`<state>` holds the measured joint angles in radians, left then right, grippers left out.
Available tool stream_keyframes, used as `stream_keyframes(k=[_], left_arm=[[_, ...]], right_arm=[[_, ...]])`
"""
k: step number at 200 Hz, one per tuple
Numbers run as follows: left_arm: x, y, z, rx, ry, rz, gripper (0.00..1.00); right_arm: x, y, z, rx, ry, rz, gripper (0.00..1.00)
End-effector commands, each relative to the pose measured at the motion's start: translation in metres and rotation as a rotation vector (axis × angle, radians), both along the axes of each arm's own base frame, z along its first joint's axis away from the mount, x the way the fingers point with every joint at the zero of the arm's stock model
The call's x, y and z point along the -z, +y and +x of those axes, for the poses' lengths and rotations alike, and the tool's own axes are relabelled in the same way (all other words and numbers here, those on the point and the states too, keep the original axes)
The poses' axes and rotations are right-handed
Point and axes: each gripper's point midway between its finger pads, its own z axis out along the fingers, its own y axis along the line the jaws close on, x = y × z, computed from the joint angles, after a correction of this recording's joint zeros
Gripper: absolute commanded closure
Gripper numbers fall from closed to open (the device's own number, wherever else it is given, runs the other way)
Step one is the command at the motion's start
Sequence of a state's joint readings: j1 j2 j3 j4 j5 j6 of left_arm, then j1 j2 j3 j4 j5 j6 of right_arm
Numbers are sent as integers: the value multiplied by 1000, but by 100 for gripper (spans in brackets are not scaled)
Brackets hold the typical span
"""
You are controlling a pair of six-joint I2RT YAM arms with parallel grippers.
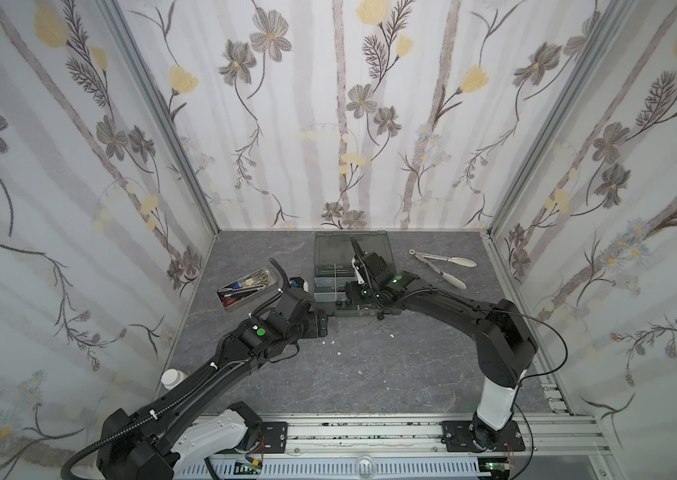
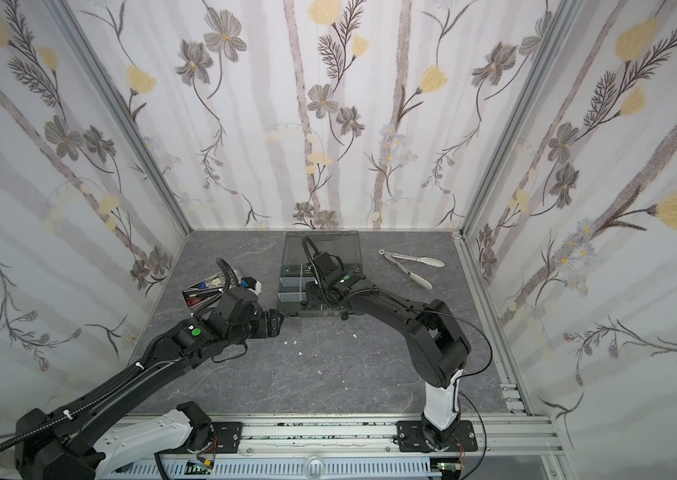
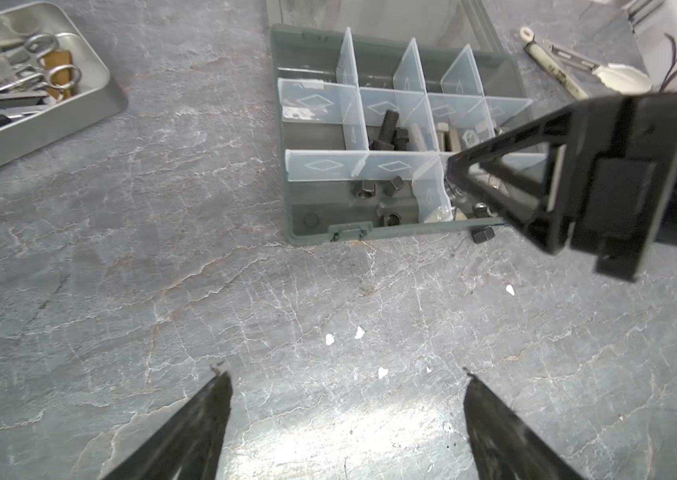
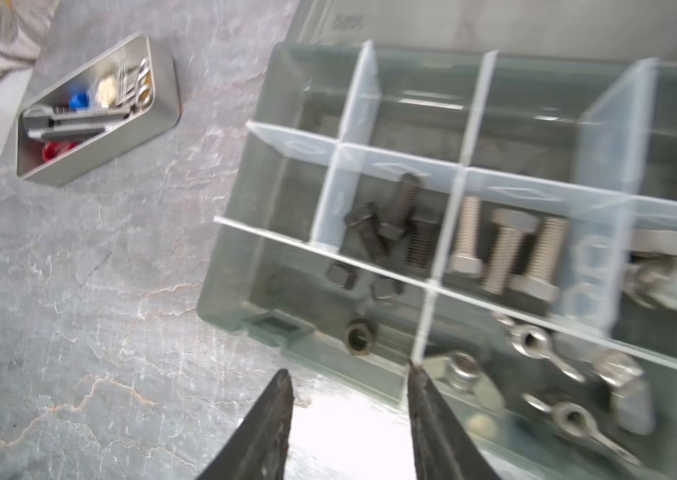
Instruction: Sort the screws and nuts into containers
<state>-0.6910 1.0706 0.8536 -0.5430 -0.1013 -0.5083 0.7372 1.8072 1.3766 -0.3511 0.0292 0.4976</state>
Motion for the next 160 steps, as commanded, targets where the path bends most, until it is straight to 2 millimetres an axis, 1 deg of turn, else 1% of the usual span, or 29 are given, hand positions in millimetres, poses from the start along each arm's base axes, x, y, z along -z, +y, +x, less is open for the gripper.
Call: stream_keyframes(k=[1,12,19,22,23,25,28,31,37,42,45,54,82,86,109,128,138,140,142,160], left_arm=[[2,-16,5,0,-4,-25,17],[11,-25,5,11,17,-29,19],[16,-31,5,18,29,-28,21],[18,-33,5,22,34,-25,21],[19,-35,5,24,34,-25,22],[20,-37,5,26,36,-25,22],[21,-39,6,26,38,-25,22],[23,-42,6,31,41,-24,22],[26,-47,6,35,44,-20,22],[24,-52,7,39,38,-28,22],[30,-56,7,43,50,-16,22],[33,-65,9,48,53,-9,23],[48,-92,15,54,62,31,23],[48,-96,16,54,60,35,23],[66,-112,24,16,57,85,23],[79,-128,27,0,56,97,23],[85,-136,28,-1,57,104,23],[86,-139,28,-1,56,104,23],[86,-141,29,0,55,101,23],[95,-158,31,4,57,114,25]], right_arm=[[-15,-28,5,73,-43,28,54],[-16,-49,4,108,-44,36,54],[-21,-62,2,129,-53,51,54],[-18,-68,1,138,-47,48,53],[-23,-70,1,141,-56,57,53],[-26,-75,0,149,-63,64,53],[-26,-81,-1,157,-64,66,54],[-30,-85,-2,164,-71,76,53],[-31,-98,-4,183,-74,86,53],[-31,-108,-6,199,-74,91,54],[-33,-114,-7,207,-80,98,54],[-36,-130,-11,232,-87,108,53],[-41,-170,-23,292,-120,120,52],[-41,-174,-25,299,-125,121,52],[-42,-195,-34,345,-149,134,51],[-43,-207,-39,368,-168,157,50],[-49,-211,-39,376,-185,171,50],[-40,-213,-43,378,-169,162,50],[-38,-214,-44,380,-165,162,50],[-40,-222,-45,389,-171,175,50]])
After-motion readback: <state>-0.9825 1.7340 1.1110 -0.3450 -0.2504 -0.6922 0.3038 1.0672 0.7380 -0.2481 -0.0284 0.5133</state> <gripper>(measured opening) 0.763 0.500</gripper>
